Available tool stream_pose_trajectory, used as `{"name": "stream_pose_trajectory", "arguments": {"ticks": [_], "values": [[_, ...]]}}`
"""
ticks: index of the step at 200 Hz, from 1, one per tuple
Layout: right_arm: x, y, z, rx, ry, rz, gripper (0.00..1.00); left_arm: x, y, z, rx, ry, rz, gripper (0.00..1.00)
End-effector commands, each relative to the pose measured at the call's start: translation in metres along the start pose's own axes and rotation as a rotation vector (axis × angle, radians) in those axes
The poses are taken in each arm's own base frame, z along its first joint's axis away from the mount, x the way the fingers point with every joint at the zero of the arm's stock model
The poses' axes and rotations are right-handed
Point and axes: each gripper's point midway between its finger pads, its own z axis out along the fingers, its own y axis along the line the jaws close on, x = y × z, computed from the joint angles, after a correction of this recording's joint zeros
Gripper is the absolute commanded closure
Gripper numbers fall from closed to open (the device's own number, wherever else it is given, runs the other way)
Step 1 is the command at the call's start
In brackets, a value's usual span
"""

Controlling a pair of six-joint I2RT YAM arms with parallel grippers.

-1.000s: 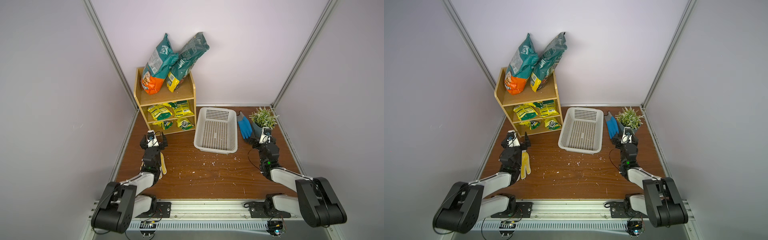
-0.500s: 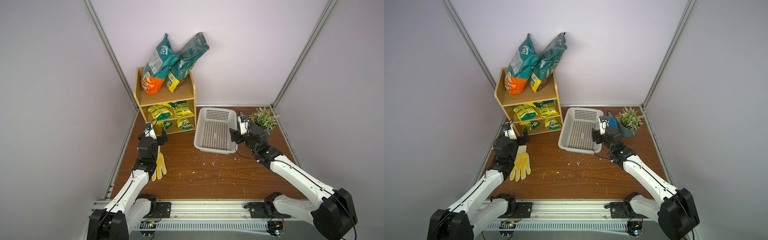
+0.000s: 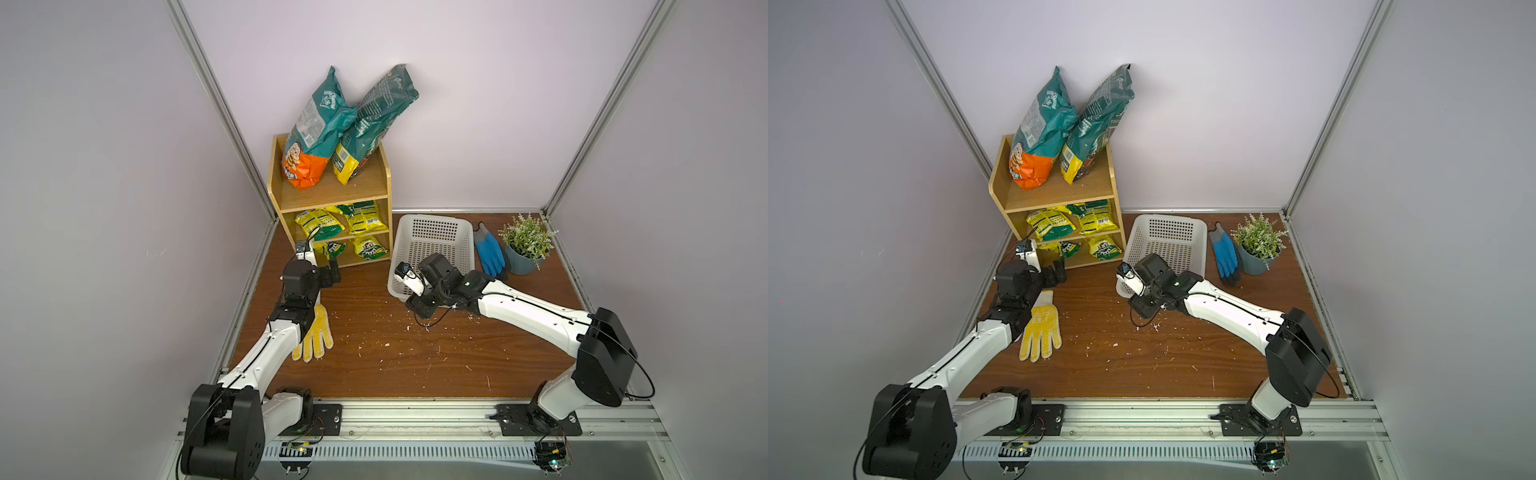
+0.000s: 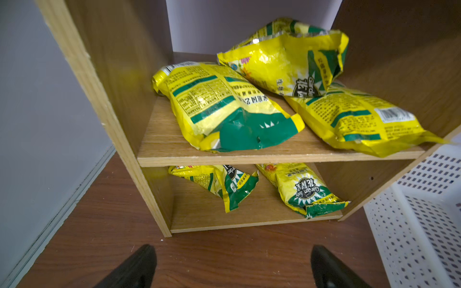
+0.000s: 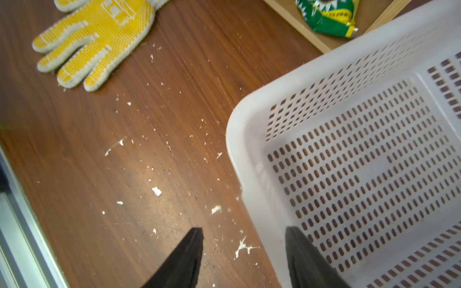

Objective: Take down the fertilizer bag from the shelf
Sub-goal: Move the storage box to the center of the board.

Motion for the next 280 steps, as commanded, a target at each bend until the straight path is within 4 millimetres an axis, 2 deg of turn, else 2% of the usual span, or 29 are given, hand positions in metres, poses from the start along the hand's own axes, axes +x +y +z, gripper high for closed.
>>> {"name": "stream_pose_trajectory", "arguments": {"ticks": [1,38,63,78,98,110,129,157,177,189,214,255,270,280], "values": [[-0.003,-0.004,-0.001,0.030,0.001,-0.030,0.42,-0.009,0.002,-0.005,0.006,-0.044,-0.031,0.01],[-0.006,-0.024,0.017,0.139,0.011,-0.069,0.49,-0.009,0.001,-0.006,0.015,-0.047,-0.034,0.01],[0.001,-0.031,0.033,0.174,0.050,-0.092,0.60,-0.009,-0.001,-0.006,0.024,-0.047,-0.035,0.01],[0.002,-0.030,0.040,0.172,0.054,-0.095,0.63,-0.010,-0.001,-0.006,0.028,-0.049,-0.035,0.01],[-0.001,-0.026,0.042,0.148,0.045,-0.081,0.76,-0.011,-0.002,-0.006,0.030,-0.052,-0.036,0.01],[-0.007,-0.022,0.041,0.129,0.032,-0.060,0.83,-0.012,-0.002,-0.007,0.029,-0.053,-0.037,0.01],[-0.022,-0.011,0.035,0.095,-0.001,-0.011,0.88,-0.013,-0.001,-0.007,0.029,-0.056,-0.040,0.01],[-0.053,0.020,0.027,0.039,-0.082,0.051,0.88,-0.012,-0.002,-0.007,0.032,-0.056,-0.045,0.01],[-0.072,0.038,0.032,0.011,-0.105,0.120,0.88,-0.013,-0.002,-0.007,0.034,-0.056,-0.049,0.01],[-0.083,0.045,0.035,0.027,-0.113,0.150,0.87,-0.013,-0.002,-0.007,0.033,-0.056,-0.049,0.01],[-0.094,0.055,0.042,0.077,-0.123,0.197,0.86,-0.014,-0.001,-0.008,0.029,-0.058,-0.051,0.01],[-0.106,0.095,0.048,-0.058,-0.134,0.229,0.74,-0.015,0.003,-0.008,0.008,-0.050,-0.056,0.01],[-0.123,0.111,0.035,-0.142,-0.175,0.179,0.64,-0.015,0.003,-0.008,0.007,-0.044,-0.054,0.01],[-0.137,0.113,0.020,-0.163,-0.222,0.151,0.55,-0.015,0.003,-0.008,0.007,-0.042,-0.058,0.01]]}}
